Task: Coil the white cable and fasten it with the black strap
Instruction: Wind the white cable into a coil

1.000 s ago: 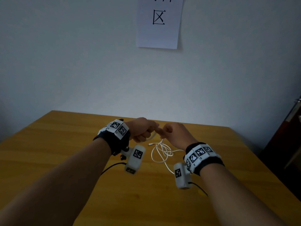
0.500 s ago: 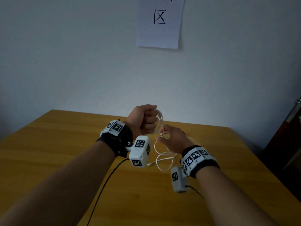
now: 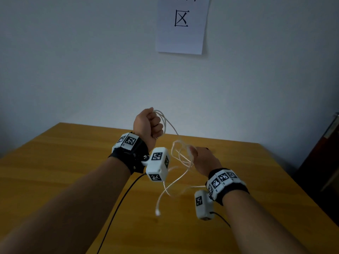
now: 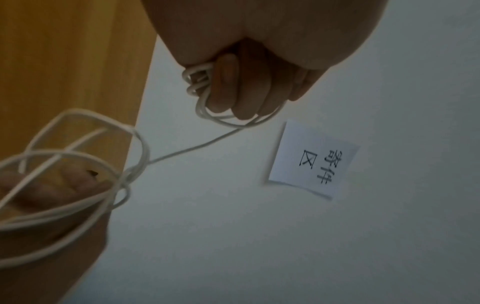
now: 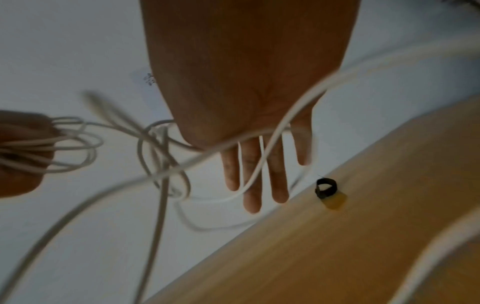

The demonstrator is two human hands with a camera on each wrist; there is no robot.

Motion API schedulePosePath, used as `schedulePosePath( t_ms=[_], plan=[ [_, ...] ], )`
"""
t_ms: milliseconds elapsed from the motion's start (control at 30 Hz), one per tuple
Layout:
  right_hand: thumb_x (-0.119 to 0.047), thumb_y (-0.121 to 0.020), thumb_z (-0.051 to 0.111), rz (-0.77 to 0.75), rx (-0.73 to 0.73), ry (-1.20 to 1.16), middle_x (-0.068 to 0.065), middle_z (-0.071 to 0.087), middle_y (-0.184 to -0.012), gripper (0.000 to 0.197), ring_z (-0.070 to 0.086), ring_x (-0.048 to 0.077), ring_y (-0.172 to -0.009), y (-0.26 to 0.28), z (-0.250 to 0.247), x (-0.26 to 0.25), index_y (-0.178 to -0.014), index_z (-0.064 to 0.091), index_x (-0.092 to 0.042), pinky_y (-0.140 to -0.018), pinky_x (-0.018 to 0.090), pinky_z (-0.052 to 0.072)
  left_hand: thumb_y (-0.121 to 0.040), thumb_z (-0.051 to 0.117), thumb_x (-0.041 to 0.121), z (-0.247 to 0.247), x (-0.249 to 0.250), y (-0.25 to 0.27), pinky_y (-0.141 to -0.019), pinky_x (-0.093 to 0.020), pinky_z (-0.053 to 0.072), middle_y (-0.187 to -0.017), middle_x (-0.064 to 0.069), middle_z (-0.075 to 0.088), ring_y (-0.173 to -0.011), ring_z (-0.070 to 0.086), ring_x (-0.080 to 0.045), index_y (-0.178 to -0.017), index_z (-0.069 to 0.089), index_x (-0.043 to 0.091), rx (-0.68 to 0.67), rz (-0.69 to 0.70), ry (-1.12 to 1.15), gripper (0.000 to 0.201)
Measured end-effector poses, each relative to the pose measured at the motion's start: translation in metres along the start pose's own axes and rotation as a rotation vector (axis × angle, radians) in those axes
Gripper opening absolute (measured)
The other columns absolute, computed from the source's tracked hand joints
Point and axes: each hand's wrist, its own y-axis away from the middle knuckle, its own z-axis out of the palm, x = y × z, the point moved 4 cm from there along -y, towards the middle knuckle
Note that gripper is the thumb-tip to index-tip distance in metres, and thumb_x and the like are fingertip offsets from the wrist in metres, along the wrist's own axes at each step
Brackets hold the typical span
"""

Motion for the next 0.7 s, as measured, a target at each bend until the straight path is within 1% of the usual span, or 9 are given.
schedulePosePath(
  t_ms=[67, 133, 233, 333, 400, 467, 533, 600, 700],
  plan=[
    [-0.027, -0.105, 0.049, 0.074, -0.04, 0.016, -0.003, 0.065, -0.074, 0.024, 0.065, 0.016, -0.068, -0.007, 0.007, 0.017, -0.099, 0.067, -0.012, -0.078, 0.042, 0.059, -0.097, 0.038, 0.022, -0.008, 0.004, -0.002, -0.037, -0.02, 0.009, -0.045, 0.008, 0.016, -0.036, 0.011, -0.011, -0.052, 0.024, 0.026, 0.067, 0.018, 0.029, 0.047],
    [-0.038, -0.105, 0.043, 0.192, -0.019, 0.002, -0.001, 0.066, -0.079, 0.037, 0.065, 0.015, -0.068, -0.012, 0.011, 0.036, -0.114, 0.063, -0.008, -0.076, 0.043, 0.06, -0.097, 0.039, 0.022, -0.017, 0.006, -0.004, -0.036, -0.019, 0.01, -0.047, 0.007, 0.016, -0.036, 0.011, -0.011, -0.057, 0.022, 0.026, 0.132, 0.038, 0.025, 0.044],
    [-0.041, -0.107, 0.033, 0.325, 0.086, -0.171, 0.015, 0.072, -0.099, 0.05, 0.07, 0.032, -0.086, -0.012, 0.004, 0.044, -0.11, 0.063, -0.001, -0.074, 0.039, 0.056, -0.097, 0.039, 0.019, -0.029, 0.003, -0.006, -0.037, -0.019, 0.011, -0.045, 0.007, 0.018, -0.035, 0.012, -0.012, -0.059, 0.022, 0.025, 0.217, 0.062, 0.05, 0.042],
    [-0.026, -0.109, 0.04, 0.443, 0.068, -0.305, 0.021, 0.072, -0.111, 0.038, 0.07, 0.027, -0.08, -0.007, -0.005, 0.046, -0.115, 0.061, 0.005, -0.072, 0.032, 0.058, -0.097, 0.037, 0.017, -0.037, 0.005, -0.008, -0.036, -0.017, 0.013, -0.043, 0.007, 0.019, -0.033, 0.014, -0.012, -0.06, 0.021, 0.024, 0.289, 0.078, 0.077, 0.041],
    [-0.017, -0.108, 0.045, 0.522, 0.051, -0.521, 0.02, 0.07, -0.114, 0.028, 0.07, 0.023, -0.078, -0.007, -0.003, 0.053, -0.12, 0.06, 0.003, -0.075, 0.034, 0.062, -0.097, 0.036, 0.016, -0.043, 0.01, -0.01, -0.035, -0.016, 0.015, -0.042, 0.007, 0.02, -0.032, 0.015, -0.013, -0.061, 0.022, 0.023, 0.325, 0.081, 0.081, 0.04],
    [-0.012, -0.104, 0.051, 0.581, 0.055, -0.74, 0.019, 0.068, -0.104, 0.032, 0.069, 0.029, -0.082, -0.007, -0.003, 0.063, -0.125, 0.061, 0.009, -0.083, 0.042, 0.063, -0.098, 0.036, 0.016, -0.048, 0.015, -0.013, -0.035, -0.015, 0.017, -0.041, 0.006, 0.021, -0.031, 0.016, -0.013, -0.061, 0.022, 0.023, 0.355, 0.082, 0.072, 0.04],
    [-0.012, -0.101, 0.059, 0.656, 0.032, -0.827, 0.019, 0.071, -0.097, 0.028, 0.07, 0.032, -0.079, -0.005, -0.004, 0.07, -0.114, 0.067, 0.011, -0.073, 0.042, 0.064, -0.098, 0.036, 0.015, -0.052, 0.019, -0.014, -0.035, -0.013, 0.018, -0.04, 0.006, 0.022, -0.03, 0.017, -0.013, -0.061, 0.022, 0.022, 0.382, 0.089, 0.063, 0.04],
    [-0.013, -0.1, 0.061, 0.705, 0.052, -0.948, 0.014, 0.075, -0.095, 0.019, 0.072, 0.028, -0.071, -0.003, -0.004, 0.076, -0.101, 0.065, 0.006, -0.06, 0.034, 0.061, -0.098, 0.035, 0.015, -0.056, 0.022, -0.015, -0.035, -0.012, 0.019, -0.039, 0.006, 0.023, -0.029, 0.018, -0.013, -0.061, 0.022, 0.022, 0.408, 0.098, 0.063, 0.04],
    [-0.005, -0.104, 0.049, 0.716, 0.11, -1.039, -0.002, 0.069, -0.05, 0.009, 0.067, 0.011, -0.041, 0.001, -0.006, 0.075, -0.095, 0.053, -0.007, -0.041, 0.021, 0.054, -0.099, 0.034, 0.016, -0.062, 0.022, -0.014, -0.035, -0.012, 0.017, -0.039, 0.007, 0.023, -0.029, 0.017, -0.013, -0.06, 0.022, 0.022, 0.446, 0.119, 0.072, 0.041]
  ],
)
